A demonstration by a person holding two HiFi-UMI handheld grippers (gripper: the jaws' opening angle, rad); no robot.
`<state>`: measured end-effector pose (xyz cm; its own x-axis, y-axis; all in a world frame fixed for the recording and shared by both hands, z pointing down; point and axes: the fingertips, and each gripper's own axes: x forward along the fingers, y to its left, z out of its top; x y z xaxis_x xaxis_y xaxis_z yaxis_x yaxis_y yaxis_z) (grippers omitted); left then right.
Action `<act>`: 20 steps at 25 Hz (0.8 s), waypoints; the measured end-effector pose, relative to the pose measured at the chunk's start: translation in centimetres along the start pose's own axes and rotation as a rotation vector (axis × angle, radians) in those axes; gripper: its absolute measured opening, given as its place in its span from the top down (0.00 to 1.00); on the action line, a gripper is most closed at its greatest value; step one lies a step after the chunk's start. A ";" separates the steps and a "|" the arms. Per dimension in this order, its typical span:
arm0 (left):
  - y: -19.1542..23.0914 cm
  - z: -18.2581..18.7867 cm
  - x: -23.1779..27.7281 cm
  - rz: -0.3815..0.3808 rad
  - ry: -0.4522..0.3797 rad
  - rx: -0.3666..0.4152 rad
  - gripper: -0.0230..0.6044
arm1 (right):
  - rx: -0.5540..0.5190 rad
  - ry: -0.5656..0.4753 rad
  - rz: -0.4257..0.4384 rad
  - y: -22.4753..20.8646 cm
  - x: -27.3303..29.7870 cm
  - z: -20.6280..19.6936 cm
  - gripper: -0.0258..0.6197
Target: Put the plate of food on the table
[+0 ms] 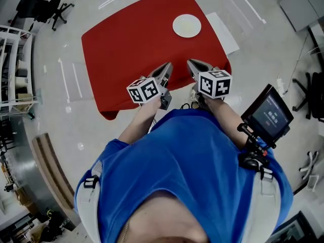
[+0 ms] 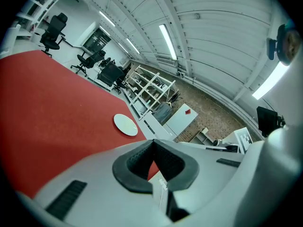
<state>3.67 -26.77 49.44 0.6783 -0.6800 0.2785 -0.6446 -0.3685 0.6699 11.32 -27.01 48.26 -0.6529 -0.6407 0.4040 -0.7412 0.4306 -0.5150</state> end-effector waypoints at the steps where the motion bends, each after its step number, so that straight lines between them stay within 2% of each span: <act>1: -0.3 -0.2 -0.3 -0.003 -0.001 0.003 0.95 | -0.001 -0.004 0.000 0.3 -0.4 -0.2 0.96; 20: -0.7 1.4 0.2 -0.023 -0.002 0.021 0.95 | -0.002 -0.033 -0.003 0.3 0.0 1.1 0.96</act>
<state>3.78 -27.53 48.09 0.6925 -0.6723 0.2617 -0.6358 -0.3974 0.6617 11.25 -27.55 47.29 -0.6450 -0.6625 0.3809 -0.7437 0.4296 -0.5122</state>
